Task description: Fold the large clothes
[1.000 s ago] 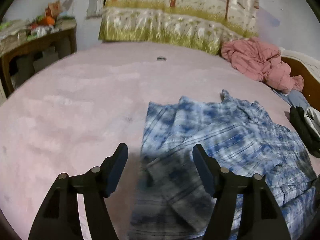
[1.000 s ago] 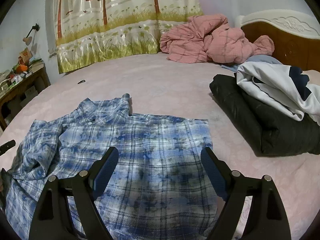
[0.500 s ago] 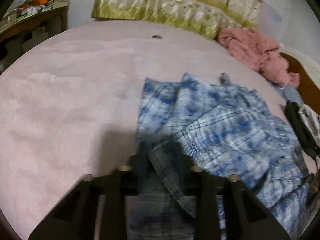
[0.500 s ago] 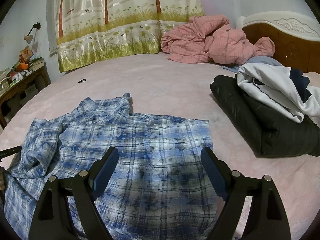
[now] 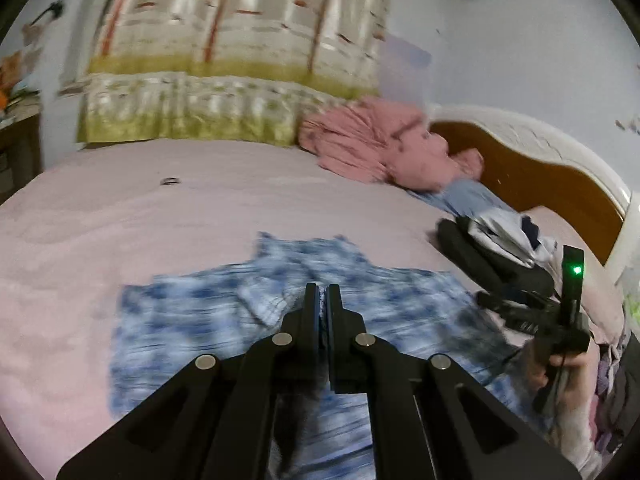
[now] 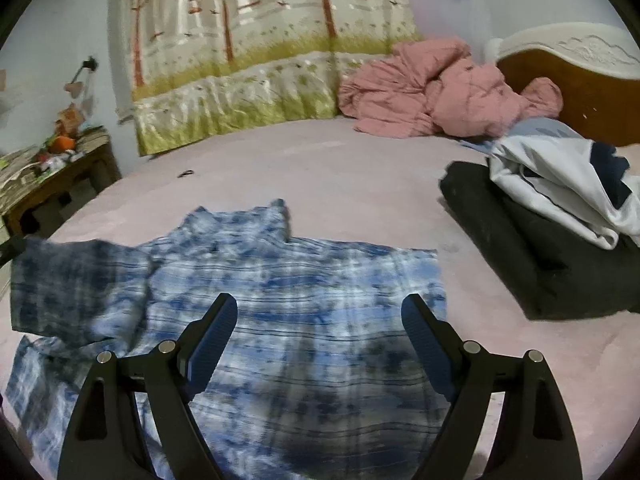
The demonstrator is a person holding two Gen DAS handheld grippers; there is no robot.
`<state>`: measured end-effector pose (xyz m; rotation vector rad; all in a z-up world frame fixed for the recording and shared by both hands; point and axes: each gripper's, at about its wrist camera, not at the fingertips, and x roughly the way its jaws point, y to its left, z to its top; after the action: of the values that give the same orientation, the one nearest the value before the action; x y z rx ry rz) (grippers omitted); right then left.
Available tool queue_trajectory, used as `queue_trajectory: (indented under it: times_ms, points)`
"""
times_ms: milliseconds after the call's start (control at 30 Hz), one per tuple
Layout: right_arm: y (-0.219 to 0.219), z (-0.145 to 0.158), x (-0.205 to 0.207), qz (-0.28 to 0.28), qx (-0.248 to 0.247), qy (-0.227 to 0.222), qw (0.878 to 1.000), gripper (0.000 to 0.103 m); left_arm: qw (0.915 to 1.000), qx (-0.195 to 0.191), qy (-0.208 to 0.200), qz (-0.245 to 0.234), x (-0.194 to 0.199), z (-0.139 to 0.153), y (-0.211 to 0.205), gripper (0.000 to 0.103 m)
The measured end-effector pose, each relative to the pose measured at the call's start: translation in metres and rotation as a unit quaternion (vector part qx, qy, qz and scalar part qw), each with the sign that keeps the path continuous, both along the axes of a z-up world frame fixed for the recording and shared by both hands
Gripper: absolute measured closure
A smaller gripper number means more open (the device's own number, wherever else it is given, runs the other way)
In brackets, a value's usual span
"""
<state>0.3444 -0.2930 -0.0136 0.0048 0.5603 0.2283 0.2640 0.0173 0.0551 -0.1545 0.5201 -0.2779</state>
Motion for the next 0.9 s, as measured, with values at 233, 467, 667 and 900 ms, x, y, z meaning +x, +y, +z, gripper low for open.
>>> queue_trajectory:
  times_ms: [233, 467, 667, 900]
  points:
    - [-0.006, 0.005, -0.002, -0.016, -0.014, -0.019, 1.0, 0.017, 0.9947, -0.006, 0.021, -0.1, 0.05, 0.019, -0.101, 0.101]
    - [-0.058, -0.001, 0.015, -0.065, 0.086, 0.031, 0.994, 0.017, 0.9781, -0.049, 0.039, -0.199, 0.087, 0.02, -0.171, 0.096]
    - [-0.059, -0.004, 0.017, -0.071, 0.076, 0.032, 0.994, 0.017, 0.9919, -0.027, 0.02, -0.123, 0.069, 0.003, -0.131, 0.044]
    - [-0.027, -0.034, 0.037, 0.038, 0.082, 0.127, 0.988, 0.017, 0.998, 0.06, -0.02, 0.007, 0.048, 0.005, -0.025, 0.038]
